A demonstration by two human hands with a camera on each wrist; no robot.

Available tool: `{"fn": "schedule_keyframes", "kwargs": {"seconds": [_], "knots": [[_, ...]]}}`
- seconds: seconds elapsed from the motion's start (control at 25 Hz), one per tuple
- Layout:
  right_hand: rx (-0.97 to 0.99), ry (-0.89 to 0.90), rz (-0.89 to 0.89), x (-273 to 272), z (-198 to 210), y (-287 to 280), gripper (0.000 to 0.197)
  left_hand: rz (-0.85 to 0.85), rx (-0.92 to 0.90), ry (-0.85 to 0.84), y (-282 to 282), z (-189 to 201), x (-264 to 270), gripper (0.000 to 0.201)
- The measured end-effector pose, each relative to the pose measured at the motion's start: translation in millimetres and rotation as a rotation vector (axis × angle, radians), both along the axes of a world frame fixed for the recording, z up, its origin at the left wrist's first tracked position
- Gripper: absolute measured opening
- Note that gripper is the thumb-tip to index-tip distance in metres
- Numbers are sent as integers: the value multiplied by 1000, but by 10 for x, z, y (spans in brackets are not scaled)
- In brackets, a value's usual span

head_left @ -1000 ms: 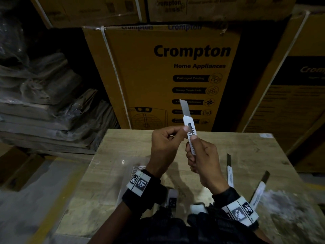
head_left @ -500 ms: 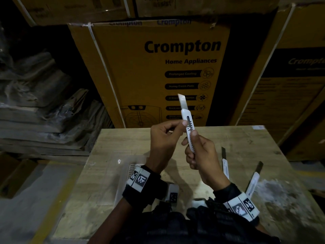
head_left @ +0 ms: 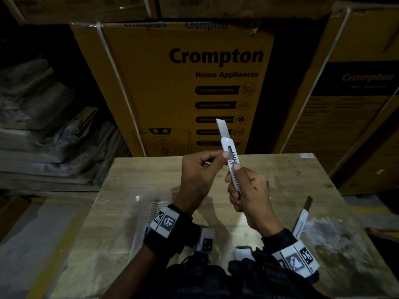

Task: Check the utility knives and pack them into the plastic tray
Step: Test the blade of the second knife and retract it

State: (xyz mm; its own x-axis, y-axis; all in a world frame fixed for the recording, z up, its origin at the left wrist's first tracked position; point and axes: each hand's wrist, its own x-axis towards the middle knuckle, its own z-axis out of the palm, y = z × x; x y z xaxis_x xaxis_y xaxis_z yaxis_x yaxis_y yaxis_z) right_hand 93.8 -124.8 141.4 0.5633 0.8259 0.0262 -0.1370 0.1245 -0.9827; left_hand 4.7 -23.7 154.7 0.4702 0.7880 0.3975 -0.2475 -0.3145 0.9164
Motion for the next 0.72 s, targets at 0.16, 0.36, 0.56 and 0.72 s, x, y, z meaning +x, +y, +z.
{"fn": "schedule_keyframes", "kwargs": {"seconds": [0.16,0.36,0.56,0.72], "knots": [[-13,-24,-20,0,-19,-18,39,26,-22,3,-9,-22,42,13],[8,26,102,-25,-14,-5,38,75,-41,0,36,8,0,12],[-60,-6,117,-39,26,47,47,135,-12,-5,94,39,-66,10],[-16,-45,69,-55,144,154,48,139,15,-66,112,154,-89,11]]}}
